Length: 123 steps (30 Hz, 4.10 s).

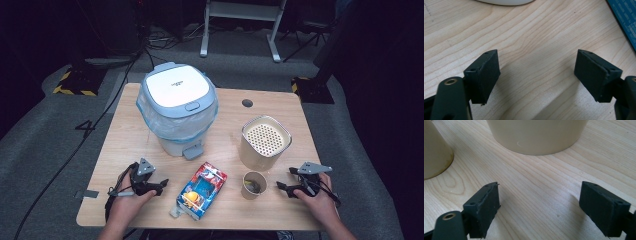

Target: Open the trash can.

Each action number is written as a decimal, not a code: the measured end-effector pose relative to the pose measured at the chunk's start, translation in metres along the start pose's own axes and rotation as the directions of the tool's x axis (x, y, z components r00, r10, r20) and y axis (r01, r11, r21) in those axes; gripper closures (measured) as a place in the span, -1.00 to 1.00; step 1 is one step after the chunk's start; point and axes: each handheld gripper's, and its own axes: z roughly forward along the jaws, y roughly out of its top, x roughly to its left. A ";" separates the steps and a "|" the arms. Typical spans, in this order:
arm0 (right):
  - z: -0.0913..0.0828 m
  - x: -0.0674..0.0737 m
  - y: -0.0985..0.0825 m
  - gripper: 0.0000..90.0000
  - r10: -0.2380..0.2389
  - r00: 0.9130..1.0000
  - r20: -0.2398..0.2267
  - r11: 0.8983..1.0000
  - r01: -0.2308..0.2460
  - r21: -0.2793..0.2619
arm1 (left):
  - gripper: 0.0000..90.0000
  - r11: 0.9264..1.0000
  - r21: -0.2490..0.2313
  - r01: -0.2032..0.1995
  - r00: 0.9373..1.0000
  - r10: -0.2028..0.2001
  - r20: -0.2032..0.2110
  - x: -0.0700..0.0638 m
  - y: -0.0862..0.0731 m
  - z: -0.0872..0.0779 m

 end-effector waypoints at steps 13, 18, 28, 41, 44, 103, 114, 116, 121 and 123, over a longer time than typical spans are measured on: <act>0.001 -0.001 0.001 -0.63 -0.006 1.000 -0.006 1.000 0.006 0.001 | -0.04 0.999 0.036 -0.001 1.000 0.001 -0.006 0.004 0.009 -0.010; 0.002 -0.002 0.002 -0.62 -0.010 1.000 -0.011 1.000 0.010 0.000 | 0.05 1.000 -0.018 -0.005 0.999 0.006 0.044 0.002 0.023 -0.026; 0.002 -0.002 0.002 -0.62 -0.010 1.000 -0.009 1.000 0.010 0.001 | 0.06 0.993 -0.108 -0.037 0.994 0.047 0.097 0.004 0.056 -0.060; 0.002 -0.002 0.002 -0.62 -0.010 1.000 -0.009 1.000 0.010 0.001 | 0.23 0.971 -0.233 -0.053 0.986 0.088 0.142 0.006 0.103 -0.100; 0.002 -0.002 0.002 -0.62 -0.011 1.000 -0.009 1.000 0.011 0.001 | 0.27 0.966 -0.254 -0.051 0.985 0.091 0.150 0.007 0.109 -0.104; 0.002 -0.002 0.002 -0.62 -0.010 1.000 -0.009 1.000 0.010 0.001 | 1.00 0.949 -0.304 -0.087 0.982 0.133 0.135 -0.007 0.232 -0.083; 0.002 -0.002 0.002 -0.62 -0.011 1.000 -0.010 1.000 0.011 0.000 | 1.00 0.946 -0.322 -0.046 0.979 0.107 0.176 -0.002 0.230 -0.081; 0.002 -0.002 0.002 -0.62 -0.012 1.000 -0.012 1.000 0.012 -0.001 | 1.00 0.939 -0.342 -0.038 0.977 0.106 0.183 -0.001 0.228 -0.082; 0.002 -0.002 0.002 -0.62 -0.011 1.000 -0.013 1.000 0.011 -0.001 | 0.75 0.912 -0.411 -0.019 0.966 0.123 0.228 -0.007 0.227 -0.091; 0.002 -0.002 0.002 -0.62 -0.012 1.000 -0.013 1.000 0.012 -0.001 | 0.59 0.907 -0.420 -0.031 0.961 0.143 0.236 -0.012 0.226 -0.096</act>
